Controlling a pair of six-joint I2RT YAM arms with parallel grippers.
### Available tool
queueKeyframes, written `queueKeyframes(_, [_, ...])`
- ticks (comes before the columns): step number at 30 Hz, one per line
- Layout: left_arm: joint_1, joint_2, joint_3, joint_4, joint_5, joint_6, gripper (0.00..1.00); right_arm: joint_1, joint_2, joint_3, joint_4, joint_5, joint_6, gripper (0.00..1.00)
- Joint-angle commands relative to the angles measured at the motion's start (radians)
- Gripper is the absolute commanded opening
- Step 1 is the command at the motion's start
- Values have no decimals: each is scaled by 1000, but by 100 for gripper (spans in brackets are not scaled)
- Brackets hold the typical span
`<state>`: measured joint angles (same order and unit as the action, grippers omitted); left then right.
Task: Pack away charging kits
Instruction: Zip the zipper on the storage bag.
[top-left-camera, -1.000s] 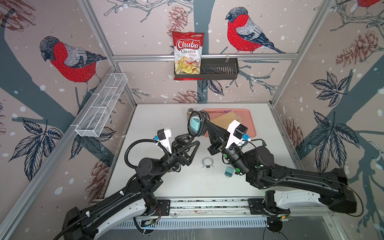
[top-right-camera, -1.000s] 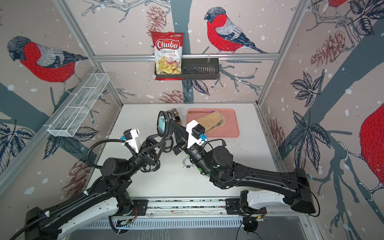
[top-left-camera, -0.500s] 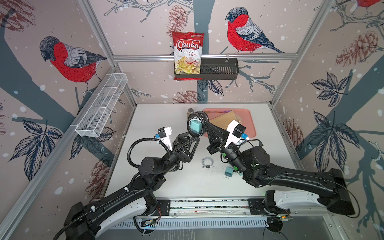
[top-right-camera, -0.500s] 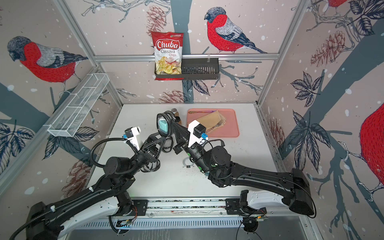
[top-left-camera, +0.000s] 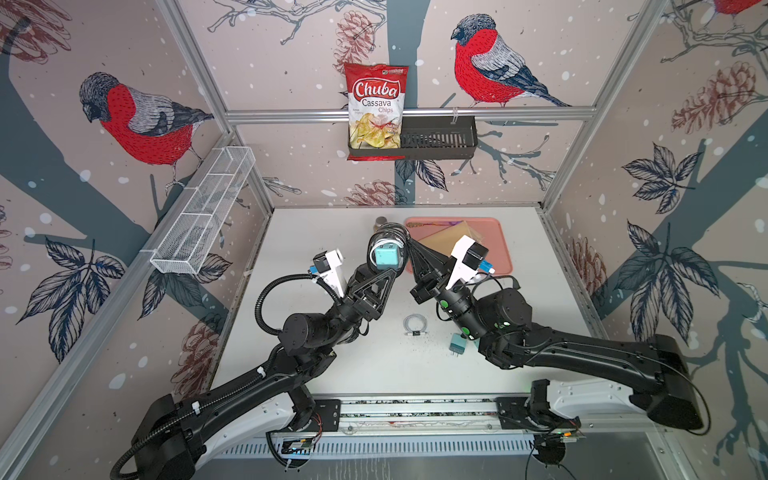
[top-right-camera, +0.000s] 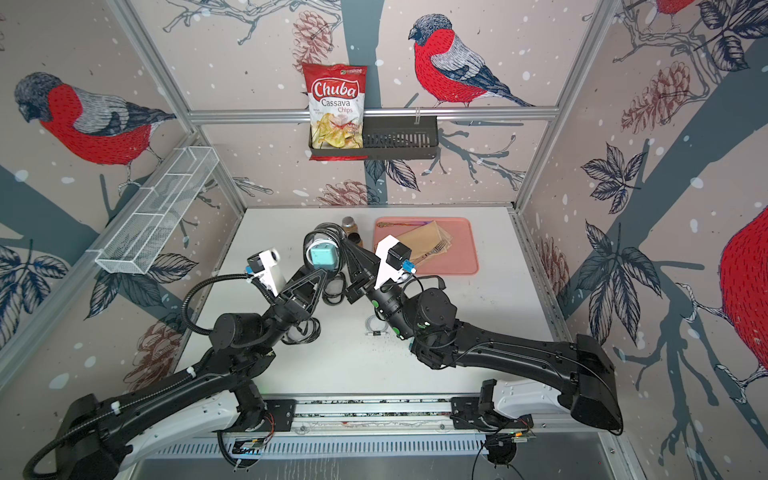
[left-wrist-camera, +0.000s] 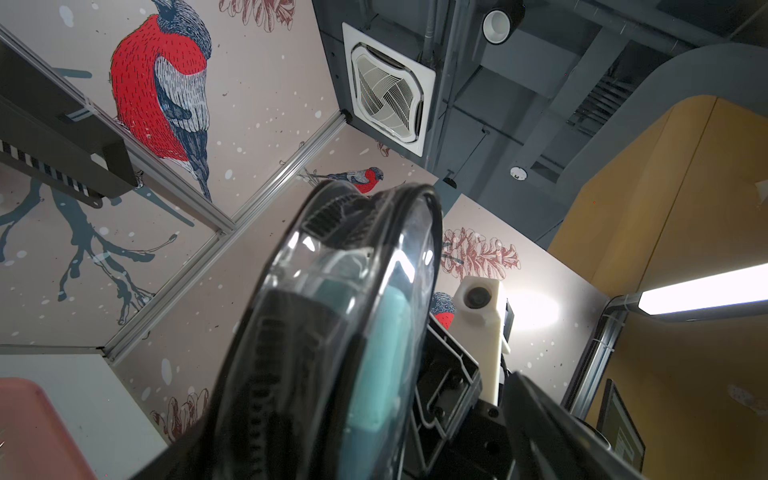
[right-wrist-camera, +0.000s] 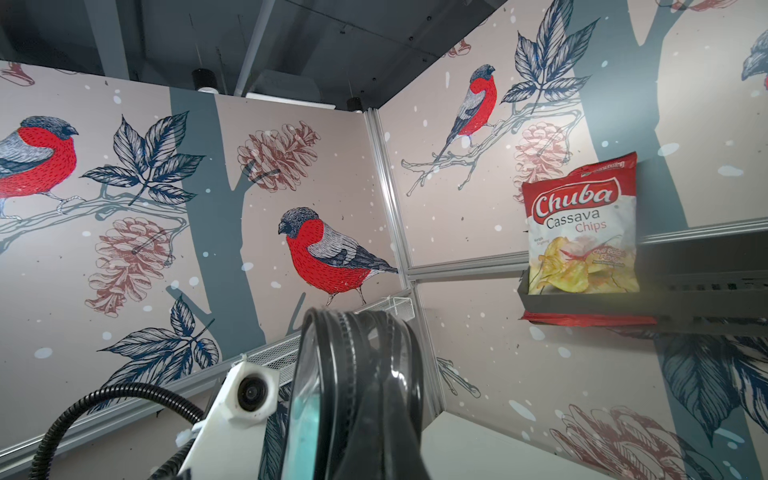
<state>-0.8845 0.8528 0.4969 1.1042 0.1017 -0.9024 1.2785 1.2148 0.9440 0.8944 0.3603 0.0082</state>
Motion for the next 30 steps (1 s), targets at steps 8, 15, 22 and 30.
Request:
queueKeyframes(8, [2, -21, -16, 97, -19, -4, 95, 7, 13, 25, 27, -61, 25, 0])
queueKeyframes(15, [2, -25, -18, 103, -20, -8, 93, 7, 34, -22, 91, -12, 52, 0])
queueKeyframes(22, [2, -33, -5, 69, -26, 0, 67, 9, 68, -80, 163, 51, 98, 0])
queueKeyframes(30, [3, -32, 6, 23, -55, 6, 65, 44, 74, -156, 277, 168, 142, 0])
